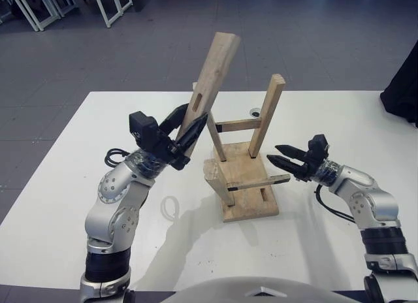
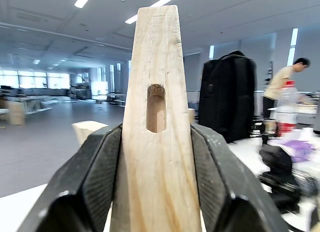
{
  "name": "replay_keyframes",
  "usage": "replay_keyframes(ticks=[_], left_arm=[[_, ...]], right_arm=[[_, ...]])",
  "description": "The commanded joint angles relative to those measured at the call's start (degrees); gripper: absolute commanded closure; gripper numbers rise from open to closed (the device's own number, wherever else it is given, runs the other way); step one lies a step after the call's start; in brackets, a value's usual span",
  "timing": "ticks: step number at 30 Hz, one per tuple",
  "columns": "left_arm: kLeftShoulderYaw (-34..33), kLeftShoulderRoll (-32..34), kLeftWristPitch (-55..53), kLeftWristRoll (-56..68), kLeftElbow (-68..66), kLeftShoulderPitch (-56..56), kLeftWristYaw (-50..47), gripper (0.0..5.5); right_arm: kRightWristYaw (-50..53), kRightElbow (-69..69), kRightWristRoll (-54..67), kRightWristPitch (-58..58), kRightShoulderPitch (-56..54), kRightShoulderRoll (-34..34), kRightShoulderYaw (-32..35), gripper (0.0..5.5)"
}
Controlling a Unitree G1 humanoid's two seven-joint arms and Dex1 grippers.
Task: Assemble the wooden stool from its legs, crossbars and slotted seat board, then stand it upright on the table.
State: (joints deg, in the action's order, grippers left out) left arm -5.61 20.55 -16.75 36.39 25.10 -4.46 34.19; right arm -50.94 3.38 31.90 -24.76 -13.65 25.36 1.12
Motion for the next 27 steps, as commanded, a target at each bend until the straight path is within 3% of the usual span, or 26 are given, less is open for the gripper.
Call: replay_keyframes(ticks=[1, 8, 13, 27], left_arm=[[-0.32, 2.63, -2.99, 4.26, -4.35, -2.00, 6.64, 3.48], [0.93, 7.16, -13.68, 14.05, -12.66, -6.06, 21.84, 3.48], [1.14, 7.05, -18.67, 15.23, -20.85, -9.81, 24.92, 3.48], [2.35, 7.14, -22.51, 14.37, -23.97, -11.36, 32.13, 3.48]], right_arm=[[1.38, 3.62, -0.90, 1.71, -4.58, -1.95, 1.09, 2.53], [2.34, -1.63, 6.65, -3.82, -5.80, -6.24, 3.20, 2.53], [1.55, -7.28, 16.46, -10.73, -4.83, -6.91, 6.53, 2.53], [7.12, -13.08, 27.02, -19.59, -4.19, -14.64, 3.23, 2.53]])
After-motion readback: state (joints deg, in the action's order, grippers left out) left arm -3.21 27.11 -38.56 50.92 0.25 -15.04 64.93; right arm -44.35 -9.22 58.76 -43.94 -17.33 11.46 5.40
